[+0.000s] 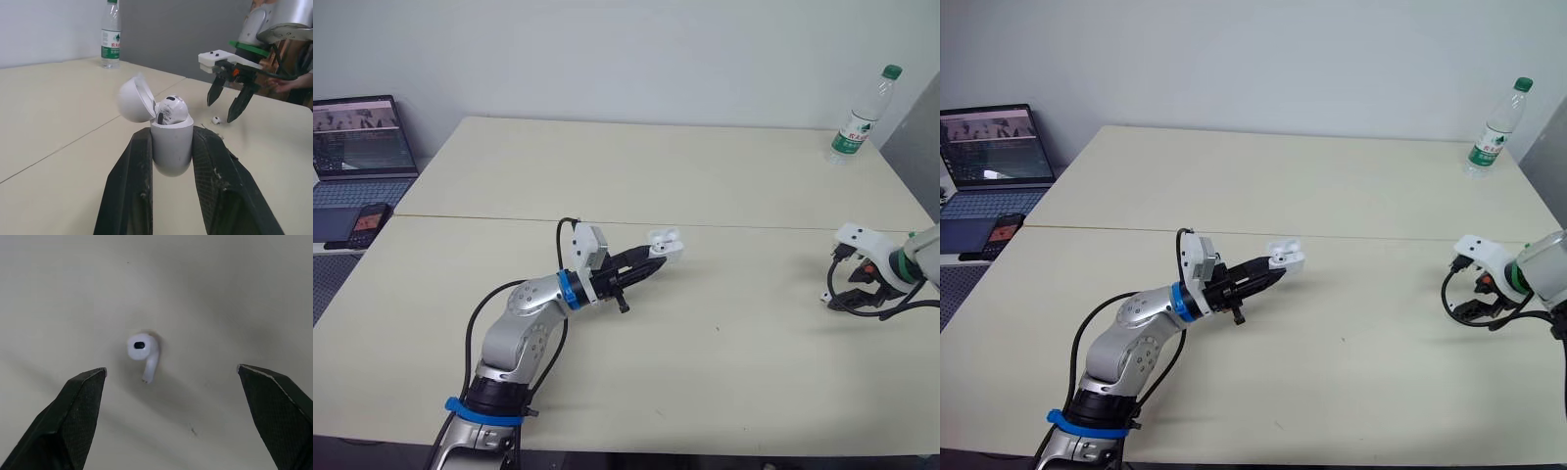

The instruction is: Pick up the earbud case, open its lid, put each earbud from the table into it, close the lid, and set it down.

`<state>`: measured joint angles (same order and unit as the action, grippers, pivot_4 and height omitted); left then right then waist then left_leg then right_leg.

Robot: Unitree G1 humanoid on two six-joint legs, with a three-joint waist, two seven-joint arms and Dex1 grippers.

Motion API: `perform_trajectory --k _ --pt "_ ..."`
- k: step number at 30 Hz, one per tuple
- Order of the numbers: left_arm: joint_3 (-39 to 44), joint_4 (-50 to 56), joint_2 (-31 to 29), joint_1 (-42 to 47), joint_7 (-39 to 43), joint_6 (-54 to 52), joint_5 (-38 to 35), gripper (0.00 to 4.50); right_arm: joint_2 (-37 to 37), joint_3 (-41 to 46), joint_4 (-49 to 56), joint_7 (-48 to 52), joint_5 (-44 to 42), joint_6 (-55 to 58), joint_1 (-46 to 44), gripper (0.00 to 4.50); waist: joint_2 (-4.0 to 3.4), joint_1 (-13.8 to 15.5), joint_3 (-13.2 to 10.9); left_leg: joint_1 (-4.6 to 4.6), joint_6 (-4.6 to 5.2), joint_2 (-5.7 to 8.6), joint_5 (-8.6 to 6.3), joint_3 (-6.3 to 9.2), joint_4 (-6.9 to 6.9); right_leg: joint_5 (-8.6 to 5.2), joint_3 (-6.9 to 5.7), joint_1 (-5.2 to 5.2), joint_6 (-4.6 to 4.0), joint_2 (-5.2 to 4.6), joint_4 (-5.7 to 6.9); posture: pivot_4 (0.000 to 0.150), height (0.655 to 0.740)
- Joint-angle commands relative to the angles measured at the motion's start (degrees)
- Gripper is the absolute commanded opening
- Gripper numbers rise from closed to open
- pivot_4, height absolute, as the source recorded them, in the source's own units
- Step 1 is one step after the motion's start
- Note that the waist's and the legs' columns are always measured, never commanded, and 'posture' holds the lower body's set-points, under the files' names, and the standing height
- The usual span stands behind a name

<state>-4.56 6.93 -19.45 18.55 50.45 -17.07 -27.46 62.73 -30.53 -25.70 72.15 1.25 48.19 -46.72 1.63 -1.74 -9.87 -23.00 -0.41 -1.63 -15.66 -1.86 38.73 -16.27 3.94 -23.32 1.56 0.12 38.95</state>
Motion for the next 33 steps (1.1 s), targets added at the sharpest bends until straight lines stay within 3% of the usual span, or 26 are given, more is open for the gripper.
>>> perform_trajectory --k 1,15,18,27,33 --pt "0.67 3.40 -0.20 -0.12 -0.56 0.79 -0.22 0.76 -0.80 0.18 -2.64 1.93 3.10 -1.23 -3.05 4.47 -0.01 0.03 -0.01 -0.02 0.00 0.02 0.00 0.01 0.00 0.00 -0.02 0.00 0.00 -0.03 -0.01 0.150 0.7400" --pt "0.94 2.90 0.00 -0.19 -1.13 0.75 -0.57 0.76 -3.71 1.79 -2.12 4.95 6.15 0.99 -3.12 4.47 -0.02 0.02 -0.01 0.00 0.00 0.05 0.00 0.01 0.02 0.01 -0.05 0.01 0.00 -0.08 0.03 0.150 0.7400" --pt "0.86 2.82 0.07 -0.28 -1.02 0.76 -0.60 0.76 -3.52 2.25 -0.96 4.83 5.88 1.70 -2.06 3.93 -0.02 0.03 -0.01 0.00 0.00 0.04 0.00 0.03 0.02 0.01 -0.07 0.01 0.00 -0.08 0.03 0.150 0.7400" --pt "0.84 2.21 0.21 0.00 -0.73 0.73 -0.68 0.76 -3.95 3.52 -0.54 4.33 5.86 2.00 -1.43 0.55 -0.03 0.02 -0.01 0.01 0.00 0.04 0.00 0.02 0.04 0.01 -0.07 0.02 0.00 -0.08 0.05 0.150 0.7400" --pt "0.90 2.35 0.11 -0.35 -0.74 0.62 -0.74 0.76 -3.85 4.40 1.15 4.64 5.42 0.86 -1.16 0.41 -0.03 0.03 -0.01 0.01 0.00 0.04 0.00 0.02 0.04 0.01 -0.07 0.02 0.00 -0.08 0.05 0.150 0.7400"
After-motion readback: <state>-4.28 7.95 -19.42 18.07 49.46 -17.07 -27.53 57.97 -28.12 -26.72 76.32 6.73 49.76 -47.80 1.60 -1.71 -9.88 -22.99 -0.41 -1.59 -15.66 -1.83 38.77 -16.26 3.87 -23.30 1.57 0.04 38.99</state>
